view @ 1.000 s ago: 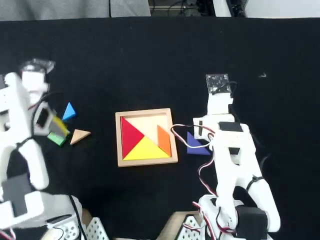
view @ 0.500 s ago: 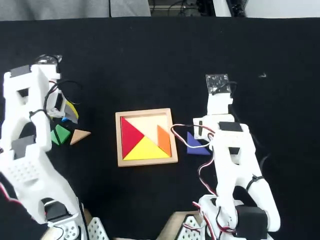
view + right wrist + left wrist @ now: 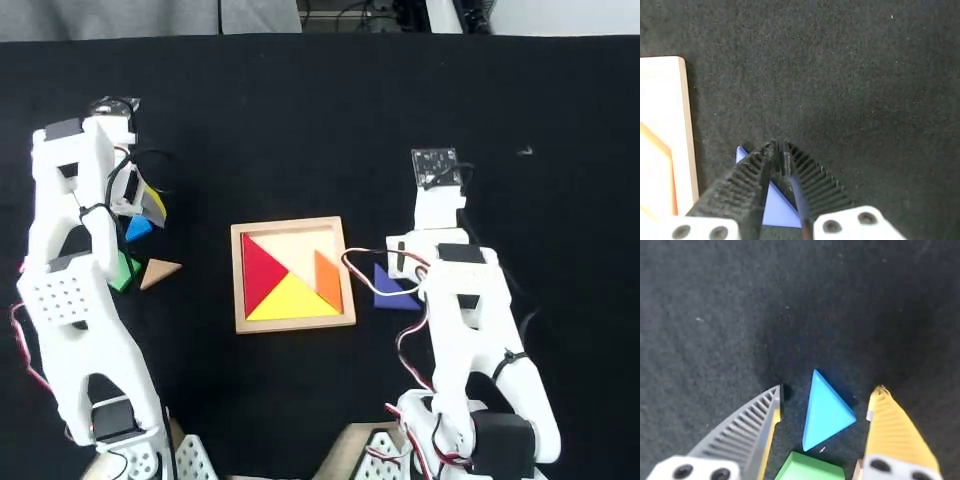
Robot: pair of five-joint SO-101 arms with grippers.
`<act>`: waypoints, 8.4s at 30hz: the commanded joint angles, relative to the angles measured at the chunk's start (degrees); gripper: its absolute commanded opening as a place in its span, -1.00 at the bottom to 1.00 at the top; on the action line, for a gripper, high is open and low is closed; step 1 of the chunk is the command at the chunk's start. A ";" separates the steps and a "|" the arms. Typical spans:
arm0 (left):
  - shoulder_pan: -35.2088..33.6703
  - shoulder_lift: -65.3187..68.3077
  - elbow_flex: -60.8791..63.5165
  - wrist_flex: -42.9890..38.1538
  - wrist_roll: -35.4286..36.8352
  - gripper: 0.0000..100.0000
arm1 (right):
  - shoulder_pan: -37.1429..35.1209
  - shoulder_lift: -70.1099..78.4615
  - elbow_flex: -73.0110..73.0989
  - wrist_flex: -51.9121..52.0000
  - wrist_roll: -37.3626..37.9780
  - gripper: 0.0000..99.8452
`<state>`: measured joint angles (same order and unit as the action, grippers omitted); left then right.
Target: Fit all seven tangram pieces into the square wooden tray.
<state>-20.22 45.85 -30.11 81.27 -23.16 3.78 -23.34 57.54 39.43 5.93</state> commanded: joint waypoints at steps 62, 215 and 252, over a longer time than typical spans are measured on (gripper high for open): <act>-0.40 3.96 -8.40 7.21 -2.20 -0.65 | 0.62 -0.04 0.22 -2.64 0.09 -0.98; -41.98 -6.51 7.08 8.62 -83.69 -0.60 | 0.62 -0.04 3.91 -7.30 0.00 -0.98; -20.00 -12.40 9.45 10.11 -46.24 -0.60 | 0.62 -0.04 3.91 -7.47 0.09 -0.98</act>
<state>-41.32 39.16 -18.42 90.77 -74.77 3.78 -23.25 61.58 33.01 5.93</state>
